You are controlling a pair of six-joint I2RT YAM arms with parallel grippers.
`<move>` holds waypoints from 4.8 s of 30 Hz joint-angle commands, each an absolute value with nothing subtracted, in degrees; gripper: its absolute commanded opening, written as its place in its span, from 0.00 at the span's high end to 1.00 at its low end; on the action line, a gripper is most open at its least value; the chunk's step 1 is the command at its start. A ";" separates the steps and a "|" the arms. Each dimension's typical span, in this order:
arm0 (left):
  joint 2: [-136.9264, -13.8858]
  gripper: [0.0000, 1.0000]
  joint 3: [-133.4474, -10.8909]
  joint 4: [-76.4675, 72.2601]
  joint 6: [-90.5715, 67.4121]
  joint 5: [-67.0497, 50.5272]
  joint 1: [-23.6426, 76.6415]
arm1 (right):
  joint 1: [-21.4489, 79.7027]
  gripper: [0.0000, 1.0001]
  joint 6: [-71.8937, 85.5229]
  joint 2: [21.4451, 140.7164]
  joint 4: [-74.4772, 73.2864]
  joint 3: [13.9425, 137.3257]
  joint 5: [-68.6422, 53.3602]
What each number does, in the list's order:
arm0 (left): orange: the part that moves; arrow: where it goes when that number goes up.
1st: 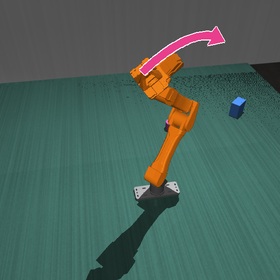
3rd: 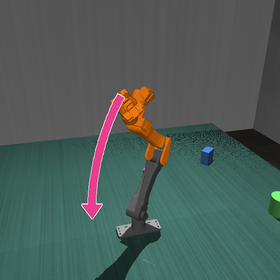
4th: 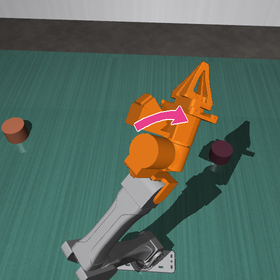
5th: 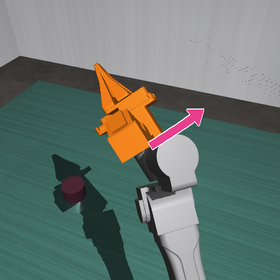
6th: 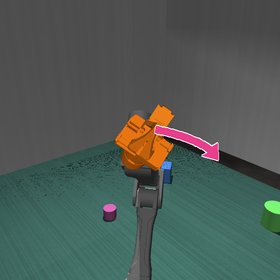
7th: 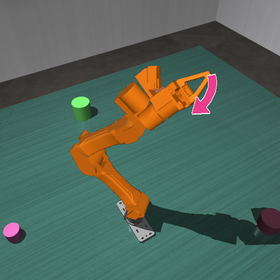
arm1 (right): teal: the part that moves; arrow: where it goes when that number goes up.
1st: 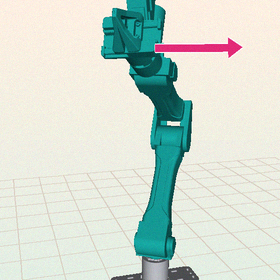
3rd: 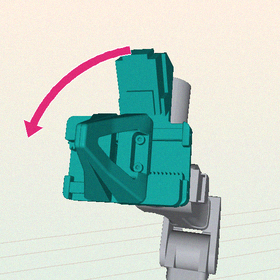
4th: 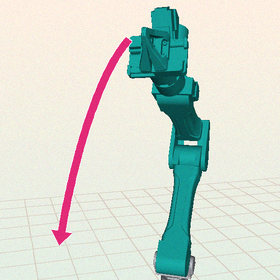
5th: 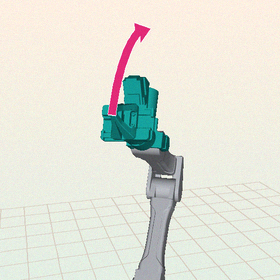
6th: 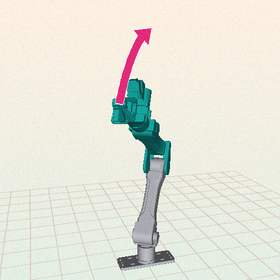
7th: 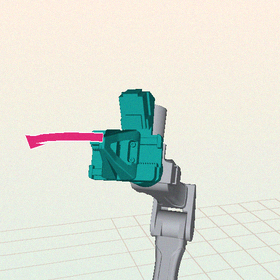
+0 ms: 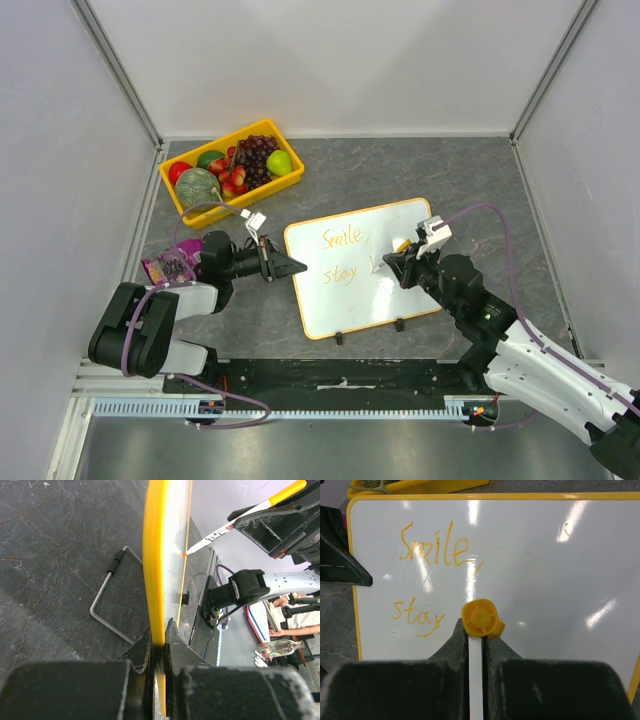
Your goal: Write a sentence on the whiteboard
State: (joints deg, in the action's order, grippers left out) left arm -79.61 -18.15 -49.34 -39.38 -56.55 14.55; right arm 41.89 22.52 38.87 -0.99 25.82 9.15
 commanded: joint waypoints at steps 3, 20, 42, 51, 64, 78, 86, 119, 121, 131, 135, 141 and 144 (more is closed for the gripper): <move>-80.77 0.98 -17.31 -45.79 -29.44 -55.72 15.73 | 41.84 1.00 21.27 41.57 -0.70 29.00 10.46; -80.86 0.98 -17.40 -45.79 -29.44 -55.72 15.73 | 41.75 1.00 20.66 39.99 -1.50 31.99 13.97; -80.77 0.98 -17.31 -45.79 -29.36 -55.72 15.73 | 41.84 1.00 22.23 41.13 -1.93 29.09 10.81; -80.86 0.98 -17.40 -45.88 -29.44 -55.72 15.73 | 41.84 1.00 22.06 40.17 -3.51 28.21 12.04; -80.86 0.98 -17.40 -45.88 -29.44 -55.72 15.73 | 41.84 1.00 21.71 38.41 -5.98 28.12 13.89; -80.77 0.98 -17.31 -45.88 -29.36 -55.63 15.73 | 41.84 1.00 21.53 38.05 -4.83 33.66 14.32; -80.77 0.98 -17.40 -45.88 -29.44 -55.72 15.82 | 41.84 1.00 20.57 40.87 -3.78 33.93 17.22; -80.95 0.98 -17.40 -45.79 -29.44 -55.72 15.73 | 41.84 1.00 22.68 37.27 -6.94 26.37 15.12; -80.95 0.98 -17.40 -45.79 -29.36 -55.72 15.73 | 41.84 1.00 22.59 37.27 -6.86 27.33 15.12; -80.95 0.98 -17.40 -45.88 -29.36 -55.72 15.73 | 41.84 1.00 22.24 38.31 -2.99 33.84 14.94; -80.86 0.98 -17.40 -45.88 -29.44 -55.63 15.82 | 41.84 1.00 21.62 40.78 -2.02 34.19 16.35; -81.04 0.98 -17.49 -45.79 -29.44 -55.72 15.73 | 41.84 1.00 21.27 41.49 -1.23 32.79 18.81; -80.95 0.98 -17.49 -45.79 -29.44 -55.72 15.73 | 41.84 1.00 21.01 41.83 -0.97 31.64 20.21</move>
